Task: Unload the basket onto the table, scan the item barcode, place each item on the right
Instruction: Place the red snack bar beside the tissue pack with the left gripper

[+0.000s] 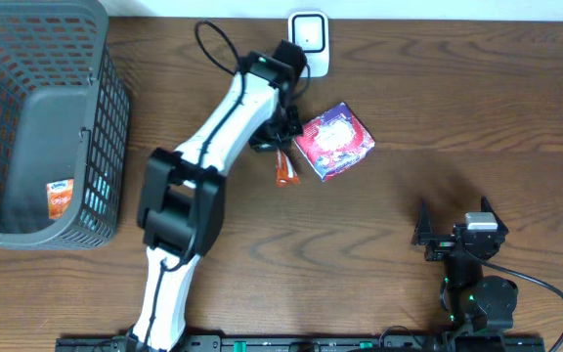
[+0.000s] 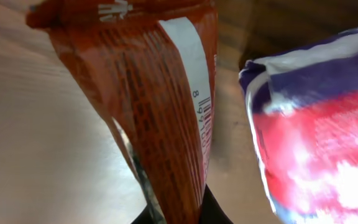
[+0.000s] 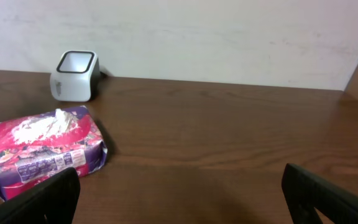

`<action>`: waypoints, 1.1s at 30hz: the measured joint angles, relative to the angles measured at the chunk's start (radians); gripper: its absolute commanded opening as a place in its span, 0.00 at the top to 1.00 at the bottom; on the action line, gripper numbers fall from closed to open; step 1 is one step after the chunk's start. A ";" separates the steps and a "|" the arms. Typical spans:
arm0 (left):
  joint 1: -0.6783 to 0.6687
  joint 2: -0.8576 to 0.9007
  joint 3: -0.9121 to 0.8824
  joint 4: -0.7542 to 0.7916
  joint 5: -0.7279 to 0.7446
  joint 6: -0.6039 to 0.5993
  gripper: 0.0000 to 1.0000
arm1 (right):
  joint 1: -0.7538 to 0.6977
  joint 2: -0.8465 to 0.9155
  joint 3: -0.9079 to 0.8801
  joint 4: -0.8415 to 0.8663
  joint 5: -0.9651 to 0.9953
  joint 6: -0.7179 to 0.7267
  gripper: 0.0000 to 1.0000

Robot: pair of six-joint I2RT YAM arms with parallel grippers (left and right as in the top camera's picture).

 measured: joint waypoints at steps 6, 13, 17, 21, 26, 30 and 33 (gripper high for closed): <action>-0.017 0.077 -0.001 0.023 0.044 -0.088 0.92 | 0.000 0.000 0.000 0.000 0.000 0.000 0.01; -0.026 0.085 -0.005 0.220 0.071 -0.082 0.92 | 0.000 0.000 0.000 0.000 0.000 0.000 0.01; -0.027 0.085 -0.005 0.299 0.075 0.034 0.92 | 0.000 0.000 0.000 0.000 0.000 0.000 0.01; -0.026 0.085 -0.005 0.307 0.081 0.173 0.87 | 0.000 0.000 0.000 0.000 0.000 0.000 0.01; -0.015 0.084 -0.005 0.280 0.089 0.246 0.79 | 0.000 0.000 0.000 0.000 0.000 0.000 0.01; -0.003 0.072 -0.005 0.227 0.090 0.267 0.59 | 0.000 0.000 0.000 0.000 0.000 0.000 0.01; 0.002 0.043 -0.005 0.211 0.089 0.280 0.47 | 0.000 0.000 0.000 0.000 0.000 0.000 0.01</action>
